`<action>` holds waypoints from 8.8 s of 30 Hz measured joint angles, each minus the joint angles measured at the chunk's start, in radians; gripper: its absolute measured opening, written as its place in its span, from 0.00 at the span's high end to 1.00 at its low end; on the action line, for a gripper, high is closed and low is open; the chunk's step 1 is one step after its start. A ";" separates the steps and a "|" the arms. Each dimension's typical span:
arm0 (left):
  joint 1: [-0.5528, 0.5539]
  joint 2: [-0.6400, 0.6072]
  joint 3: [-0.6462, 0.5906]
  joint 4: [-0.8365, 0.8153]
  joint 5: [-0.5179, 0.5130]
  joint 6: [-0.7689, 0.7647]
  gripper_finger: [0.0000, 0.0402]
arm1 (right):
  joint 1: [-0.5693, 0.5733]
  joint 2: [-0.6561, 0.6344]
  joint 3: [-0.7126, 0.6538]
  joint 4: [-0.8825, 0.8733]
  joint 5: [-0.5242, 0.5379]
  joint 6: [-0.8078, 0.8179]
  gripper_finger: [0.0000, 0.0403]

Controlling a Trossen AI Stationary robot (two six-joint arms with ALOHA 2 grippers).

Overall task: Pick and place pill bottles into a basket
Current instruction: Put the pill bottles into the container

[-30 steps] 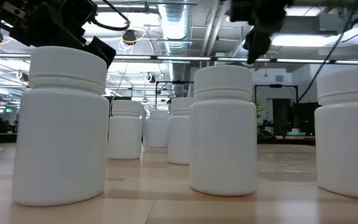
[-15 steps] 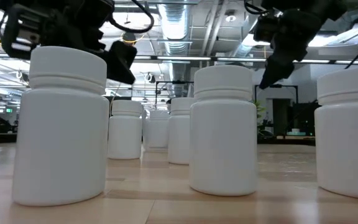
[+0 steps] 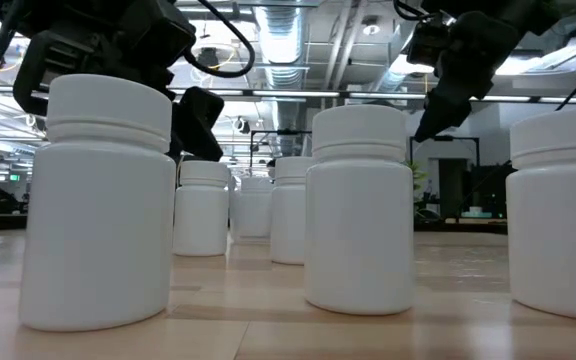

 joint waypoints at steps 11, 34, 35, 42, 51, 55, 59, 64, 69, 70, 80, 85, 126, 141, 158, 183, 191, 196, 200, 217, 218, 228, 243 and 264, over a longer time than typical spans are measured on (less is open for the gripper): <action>0.002 0.000 0.000 -0.001 -0.001 -0.027 0.32 | 0.000 0.000 0.000 0.000 0.000 -0.001 0.39; 0.014 -0.001 -0.001 -0.014 0.006 -0.059 0.32 | 0.000 0.001 0.001 0.000 -0.001 -0.003 0.39; 0.014 -0.001 -0.001 -0.012 0.006 -0.059 0.32 | 0.000 0.001 0.001 0.000 -0.001 -0.003 0.39; 0.014 -0.001 -0.001 -0.012 0.003 -0.066 0.32 | 0.000 0.001 0.001 0.000 -0.001 -0.003 0.39; -0.003 0.038 -0.002 0.014 0.001 -0.077 0.32 | 0.000 0.001 0.001 0.003 -0.001 -0.002 0.39; -0.004 0.098 0.021 0.011 0.021 -0.076 0.32 | 0.000 0.001 0.002 0.008 -0.001 -0.002 0.39; 0.004 0.123 0.045 0.009 0.037 -0.065 0.32 | 0.000 0.001 0.002 0.009 -0.003 -0.002 0.39; 0.010 0.128 0.065 -0.010 0.047 -0.052 0.32 | 0.000 0.001 0.002 0.007 -0.004 -0.002 0.39; 0.012 0.128 0.069 -0.022 0.049 -0.051 0.32 | 0.000 0.001 0.002 0.008 -0.004 -0.008 0.39; 0.012 0.128 0.069 -0.024 0.049 -0.051 0.32 | 0.000 0.001 0.002 0.008 -0.004 -0.008 0.39; 0.013 0.128 0.069 -0.021 0.084 -0.050 0.47 | 0.000 0.001 0.002 0.008 -0.004 -0.008 0.39; 0.013 0.127 0.070 -0.003 0.119 -0.050 0.60 | 0.000 0.001 0.002 0.008 -0.004 -0.004 0.39; 0.395 -0.051 0.527 -0.475 0.056 0.172 0.60 | -0.001 0.001 0.001 0.130 -0.004 0.025 0.39; 0.619 0.063 0.526 -0.478 0.239 0.230 0.60 | 0.000 0.042 0.002 0.192 0.000 0.037 0.39; 0.653 0.283 0.525 -0.395 0.310 0.265 0.61 | 0.000 0.363 0.001 0.281 -0.003 0.007 0.39; 0.636 0.315 0.526 -0.376 0.313 0.259 0.52 | 0.000 0.412 0.002 0.313 -0.005 0.008 0.39; 0.636 0.315 0.526 -0.378 0.313 0.259 0.52 | 0.000 0.412 0.002 0.314 -0.005 0.008 0.39; 0.636 0.315 0.526 -0.378 0.313 0.258 0.52 | 0.000 0.412 0.002 0.314 -0.005 0.008 0.39; 0.636 0.315 0.526 -0.378 0.313 0.258 0.52 | 0.000 0.412 0.002 0.314 -0.005 0.008 0.39; 0.536 0.134 0.679 -0.595 0.307 0.224 0.52 | 0.000 0.413 0.002 0.314 -0.005 0.015 0.39; 0.524 0.103 0.700 -0.621 0.307 0.202 0.52 | 0.000 0.413 0.002 0.315 -0.005 0.020 0.39; 0.343 -0.173 0.739 -0.711 0.180 -0.065 0.52 | 0.001 0.413 0.002 0.336 -0.239 0.036 0.39; 0.046 -0.417 0.301 -0.612 -0.189 -0.384 0.52 | 0.094 0.413 0.002 0.598 -0.247 0.012 0.39; -0.017 -0.539 0.020 -0.366 -0.218 -0.449 0.52 | 0.358 0.518 0.111 0.583 0.111 -0.143 0.45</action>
